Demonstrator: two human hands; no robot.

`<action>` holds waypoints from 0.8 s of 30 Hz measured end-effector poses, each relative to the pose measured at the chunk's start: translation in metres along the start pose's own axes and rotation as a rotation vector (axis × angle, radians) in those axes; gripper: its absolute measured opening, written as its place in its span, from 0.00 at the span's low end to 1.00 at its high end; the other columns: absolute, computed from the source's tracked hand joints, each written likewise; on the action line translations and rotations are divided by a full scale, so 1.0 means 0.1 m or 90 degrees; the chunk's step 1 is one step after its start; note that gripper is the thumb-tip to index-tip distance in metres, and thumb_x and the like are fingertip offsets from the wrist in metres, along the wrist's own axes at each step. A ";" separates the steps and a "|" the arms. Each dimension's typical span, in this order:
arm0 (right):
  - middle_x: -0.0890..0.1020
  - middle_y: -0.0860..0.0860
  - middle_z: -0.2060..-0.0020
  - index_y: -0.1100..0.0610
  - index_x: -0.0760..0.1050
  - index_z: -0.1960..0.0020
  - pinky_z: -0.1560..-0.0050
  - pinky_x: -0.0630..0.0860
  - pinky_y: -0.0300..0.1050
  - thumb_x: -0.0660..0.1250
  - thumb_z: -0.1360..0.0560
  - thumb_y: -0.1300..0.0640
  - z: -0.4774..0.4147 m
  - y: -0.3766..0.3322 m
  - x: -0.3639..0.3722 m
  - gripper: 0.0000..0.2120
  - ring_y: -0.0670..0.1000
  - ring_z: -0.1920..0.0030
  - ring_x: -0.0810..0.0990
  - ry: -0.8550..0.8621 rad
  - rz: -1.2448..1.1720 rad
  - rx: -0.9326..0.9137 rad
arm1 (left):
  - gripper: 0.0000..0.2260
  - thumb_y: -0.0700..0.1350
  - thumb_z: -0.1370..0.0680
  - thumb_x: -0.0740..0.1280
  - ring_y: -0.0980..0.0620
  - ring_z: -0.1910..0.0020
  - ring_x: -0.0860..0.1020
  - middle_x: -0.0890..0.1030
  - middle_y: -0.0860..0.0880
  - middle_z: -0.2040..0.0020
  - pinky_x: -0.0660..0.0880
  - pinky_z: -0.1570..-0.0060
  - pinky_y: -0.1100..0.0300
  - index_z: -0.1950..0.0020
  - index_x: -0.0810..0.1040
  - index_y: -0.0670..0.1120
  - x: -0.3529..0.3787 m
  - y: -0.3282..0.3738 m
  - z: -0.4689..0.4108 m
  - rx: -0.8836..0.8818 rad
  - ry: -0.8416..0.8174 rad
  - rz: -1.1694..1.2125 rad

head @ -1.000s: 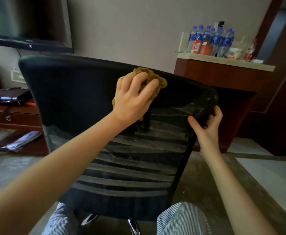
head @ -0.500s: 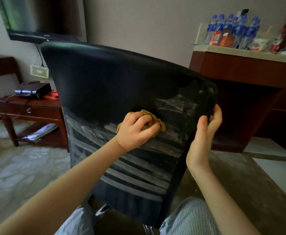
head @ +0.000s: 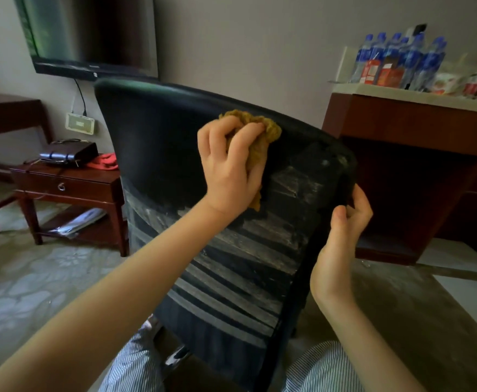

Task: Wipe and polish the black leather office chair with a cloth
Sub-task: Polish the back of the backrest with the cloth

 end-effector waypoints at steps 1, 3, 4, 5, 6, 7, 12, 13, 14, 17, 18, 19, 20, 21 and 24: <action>0.70 0.48 0.37 0.43 0.63 0.39 0.41 0.74 0.42 0.53 0.25 0.51 0.01 0.00 0.02 0.14 0.44 0.40 0.73 -0.005 -0.009 0.004 | 0.08 0.46 0.20 0.58 0.46 0.49 0.67 0.67 0.47 0.48 0.62 0.43 0.63 0.44 0.68 0.45 0.00 0.04 0.07 -0.022 -0.003 0.010; 0.70 0.46 0.38 0.43 0.63 0.40 0.44 0.75 0.41 0.53 0.25 0.51 0.02 -0.01 0.09 0.14 0.42 0.41 0.73 -0.017 -0.025 0.005 | 0.07 0.46 0.20 0.58 0.46 0.50 0.67 0.67 0.46 0.49 0.62 0.44 0.62 0.45 0.68 0.45 0.03 0.14 0.29 -0.009 -0.036 0.021; 0.70 0.46 0.38 0.43 0.63 0.39 0.45 0.75 0.41 0.53 0.25 0.51 0.03 0.00 0.12 0.14 0.42 0.41 0.74 -0.022 -0.029 0.005 | 0.07 0.46 0.20 0.58 0.46 0.51 0.67 0.67 0.46 0.49 0.64 0.46 0.61 0.46 0.69 0.45 0.03 0.20 0.42 0.012 -0.058 0.021; 0.70 0.46 0.37 0.42 0.64 0.40 0.45 0.75 0.41 0.53 0.24 0.50 0.03 0.00 0.14 0.14 0.42 0.40 0.74 -0.024 -0.032 0.007 | 0.06 0.46 0.20 0.58 0.45 0.51 0.68 0.67 0.46 0.50 0.66 0.48 0.58 0.47 0.69 0.45 0.03 0.25 0.55 0.033 -0.078 0.017; 0.70 0.46 0.37 0.42 0.64 0.40 0.44 0.75 0.42 0.53 0.24 0.50 0.04 0.01 0.16 0.14 0.43 0.39 0.73 -0.024 -0.033 0.011 | 0.06 0.47 0.20 0.59 0.45 0.52 0.68 0.68 0.46 0.50 0.68 0.51 0.55 0.47 0.70 0.45 0.02 0.29 0.67 0.050 -0.096 0.011; 0.69 0.46 0.36 0.42 0.64 0.39 0.42 0.74 0.42 0.53 0.24 0.49 0.06 0.01 0.17 0.14 0.42 0.39 0.73 -0.024 -0.027 0.012 | 0.05 0.47 0.20 0.59 0.45 0.52 0.69 0.69 0.46 0.50 0.69 0.53 0.54 0.48 0.71 0.46 0.01 0.33 0.76 0.065 -0.111 0.004; 0.69 0.45 0.35 0.43 0.64 0.37 0.41 0.72 0.37 0.52 0.24 0.48 0.11 0.00 0.19 0.15 0.40 0.37 0.70 -0.042 0.005 0.017 | 0.06 0.48 0.20 0.59 0.46 0.52 0.70 0.69 0.46 0.50 0.69 0.54 0.54 0.47 0.71 0.47 -0.06 0.36 0.93 0.143 -0.181 0.000; 0.69 0.46 0.35 0.42 0.64 0.37 0.38 0.72 0.41 0.51 0.24 0.47 0.12 0.00 0.19 0.15 0.41 0.36 0.71 -0.049 0.005 0.022 | 0.06 0.48 0.19 0.58 0.46 0.52 0.70 0.69 0.46 0.49 0.69 0.54 0.54 0.47 0.71 0.47 -0.07 0.34 0.91 0.144 -0.194 0.000; 0.70 0.47 0.34 0.42 0.64 0.37 0.36 0.71 0.45 0.51 0.23 0.46 0.13 0.00 0.19 0.16 0.43 0.36 0.71 -0.056 0.003 0.030 | 0.07 0.48 0.19 0.58 0.46 0.51 0.69 0.69 0.46 0.49 0.69 0.53 0.54 0.46 0.71 0.47 -0.08 0.32 0.88 0.134 -0.199 0.001; 0.70 0.49 0.34 0.45 0.63 0.33 0.37 0.73 0.47 0.51 0.23 0.45 0.17 -0.01 0.24 0.19 0.46 0.36 0.72 -0.092 -0.014 0.051 | 0.07 0.48 0.19 0.57 0.47 0.51 0.69 0.68 0.46 0.49 0.66 0.49 0.60 0.46 0.70 0.46 -0.10 0.24 0.61 0.013 -0.136 0.015; 0.70 0.49 0.34 0.46 0.62 0.32 0.37 0.73 0.47 0.51 0.23 0.45 0.19 -0.03 0.26 0.20 0.46 0.36 0.72 -0.106 -0.013 0.050 | 0.08 0.48 0.19 0.57 0.47 0.51 0.68 0.68 0.47 0.49 0.65 0.47 0.63 0.46 0.70 0.45 -0.12 0.20 0.51 -0.044 -0.095 0.021; 0.70 0.50 0.34 0.47 0.61 0.32 0.36 0.72 0.48 0.50 0.23 0.45 0.19 -0.05 0.28 0.20 0.47 0.36 0.72 -0.119 -0.004 0.046 | 0.09 0.49 0.19 0.57 0.47 0.50 0.68 0.68 0.47 0.49 0.64 0.46 0.65 0.46 0.69 0.45 -0.13 0.16 0.40 -0.094 -0.056 0.028; 0.70 0.50 0.34 0.47 0.61 0.32 0.35 0.71 0.51 0.50 0.23 0.45 0.20 -0.04 0.30 0.21 0.47 0.35 0.72 -0.131 0.005 0.048 | 0.09 0.49 0.19 0.57 0.48 0.50 0.68 0.68 0.47 0.49 0.63 0.45 0.68 0.45 0.69 0.45 -0.13 0.12 0.31 -0.139 -0.028 0.036; 0.70 0.49 0.33 0.46 0.61 0.32 0.34 0.70 0.53 0.50 0.23 0.43 0.21 -0.04 0.32 0.21 0.46 0.34 0.71 -0.141 0.014 0.050 | 0.09 0.49 0.20 0.57 0.48 0.50 0.68 0.68 0.48 0.49 0.62 0.45 0.69 0.45 0.68 0.45 -0.14 0.09 0.23 -0.178 -0.005 0.043; 0.69 0.48 0.32 0.44 0.61 0.32 0.32 0.66 0.58 0.55 0.26 0.34 0.24 -0.06 0.40 0.26 0.47 0.32 0.68 -0.163 0.040 0.044 | 0.08 0.45 0.22 0.60 0.52 0.51 0.69 0.70 0.51 0.51 0.63 0.46 0.70 0.45 0.71 0.42 -0.19 0.06 0.08 -0.308 0.069 0.059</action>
Point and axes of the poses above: each hand's wrist, its own z-axis away from the middle knuckle, its own x-axis out of the palm, y = z × x, the point moved 6 cm from there along -z, towards the middle knuckle
